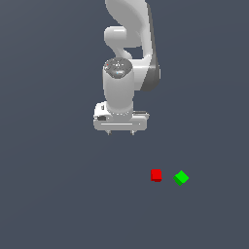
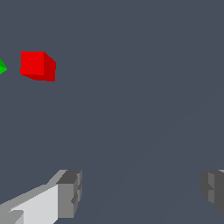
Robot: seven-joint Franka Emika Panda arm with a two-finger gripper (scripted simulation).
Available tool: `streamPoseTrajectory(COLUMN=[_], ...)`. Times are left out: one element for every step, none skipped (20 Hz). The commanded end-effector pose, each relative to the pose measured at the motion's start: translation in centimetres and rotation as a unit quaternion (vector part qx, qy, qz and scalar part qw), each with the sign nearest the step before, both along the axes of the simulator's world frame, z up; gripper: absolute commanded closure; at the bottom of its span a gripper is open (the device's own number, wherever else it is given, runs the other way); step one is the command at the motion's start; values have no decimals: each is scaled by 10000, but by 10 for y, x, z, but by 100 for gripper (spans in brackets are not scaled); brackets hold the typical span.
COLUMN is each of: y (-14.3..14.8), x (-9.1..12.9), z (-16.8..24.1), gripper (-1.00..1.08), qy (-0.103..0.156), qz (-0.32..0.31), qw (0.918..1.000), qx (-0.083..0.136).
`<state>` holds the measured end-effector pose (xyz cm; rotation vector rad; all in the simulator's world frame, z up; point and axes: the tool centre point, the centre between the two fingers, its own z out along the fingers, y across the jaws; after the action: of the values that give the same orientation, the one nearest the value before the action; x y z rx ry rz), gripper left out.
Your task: Stack the red cube on top of the green cube.
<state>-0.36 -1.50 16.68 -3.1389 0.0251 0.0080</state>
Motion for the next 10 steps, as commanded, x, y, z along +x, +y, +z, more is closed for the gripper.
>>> streamPoseTrajectory(y=[0,0,1,2,4,6,8,11,14,18], x=[0,0,1,2,3,4,6,8,11,14], z=[0,0,-1,-1,-2,-3,-5,-7,-9,-11], gripper=[-92,-92,-92,-92,-92,-92,-92,-92,-92,-92], qy=[0,0,0,0,-1,-1,-1,-2,-2,-3], qz=[0,0,0,0,-3,-7,-7,-12,-15,-20], qw=[10000,10000,10000,10000,10000,10000,10000,10000,10000,10000], qx=[0,0,0,0,0,0,0,0,1,1])
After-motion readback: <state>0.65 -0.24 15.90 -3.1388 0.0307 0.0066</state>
